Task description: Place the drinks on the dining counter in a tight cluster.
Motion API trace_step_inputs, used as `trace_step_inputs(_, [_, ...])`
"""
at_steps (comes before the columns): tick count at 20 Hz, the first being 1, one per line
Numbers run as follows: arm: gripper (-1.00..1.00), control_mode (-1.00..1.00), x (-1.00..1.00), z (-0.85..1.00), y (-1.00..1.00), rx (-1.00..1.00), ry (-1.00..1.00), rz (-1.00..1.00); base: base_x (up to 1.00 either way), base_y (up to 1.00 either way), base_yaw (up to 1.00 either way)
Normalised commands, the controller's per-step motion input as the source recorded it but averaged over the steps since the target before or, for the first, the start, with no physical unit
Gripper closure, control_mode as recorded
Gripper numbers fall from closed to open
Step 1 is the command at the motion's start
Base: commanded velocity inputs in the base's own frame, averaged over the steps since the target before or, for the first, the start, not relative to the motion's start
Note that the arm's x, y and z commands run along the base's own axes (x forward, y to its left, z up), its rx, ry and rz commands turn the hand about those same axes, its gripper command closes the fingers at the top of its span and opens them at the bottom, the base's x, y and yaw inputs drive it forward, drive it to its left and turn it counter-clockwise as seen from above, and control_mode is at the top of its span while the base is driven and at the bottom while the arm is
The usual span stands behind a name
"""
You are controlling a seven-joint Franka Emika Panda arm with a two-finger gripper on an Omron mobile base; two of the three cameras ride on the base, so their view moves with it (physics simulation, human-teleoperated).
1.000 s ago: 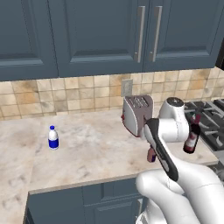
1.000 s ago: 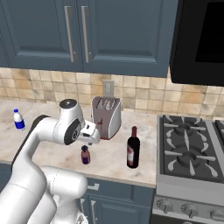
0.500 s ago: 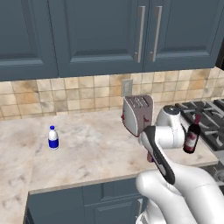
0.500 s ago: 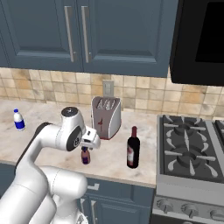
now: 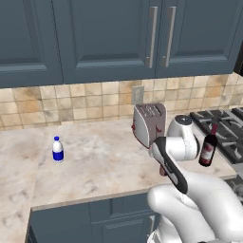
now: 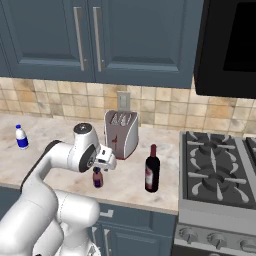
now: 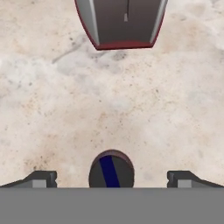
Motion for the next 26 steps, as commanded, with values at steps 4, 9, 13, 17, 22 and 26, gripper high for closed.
trace_step_inputs(4, [-1.00,-1.00,0.00,-0.19,0.00,0.00,0.01,0.00,0.00,0.00,0.00])
trace_step_inputs(9, [-1.00,-1.00,0.00,-0.23,0.00,0.00,0.00,0.00,0.00,0.00,0.00])
trace_step_inputs(13, [-1.00,-1.00,0.03,-0.23,0.00,0.00,0.00,0.00,0.00,0.00,0.00])
trace_step_inputs(17, [-1.00,-1.00,0.00,-0.26,0.00,0.00,0.00,0.00,0.00,0.00,0.00])
trace_step_inputs(22, [-1.00,-1.00,0.00,-0.21,0.04,0.00,0.00,0.00,0.00,0.00,0.00])
trace_step_inputs(26, [-1.00,-1.00,-0.07,-0.14,0.14,0.00,0.00,-0.03,0.00,0.00,0.00])
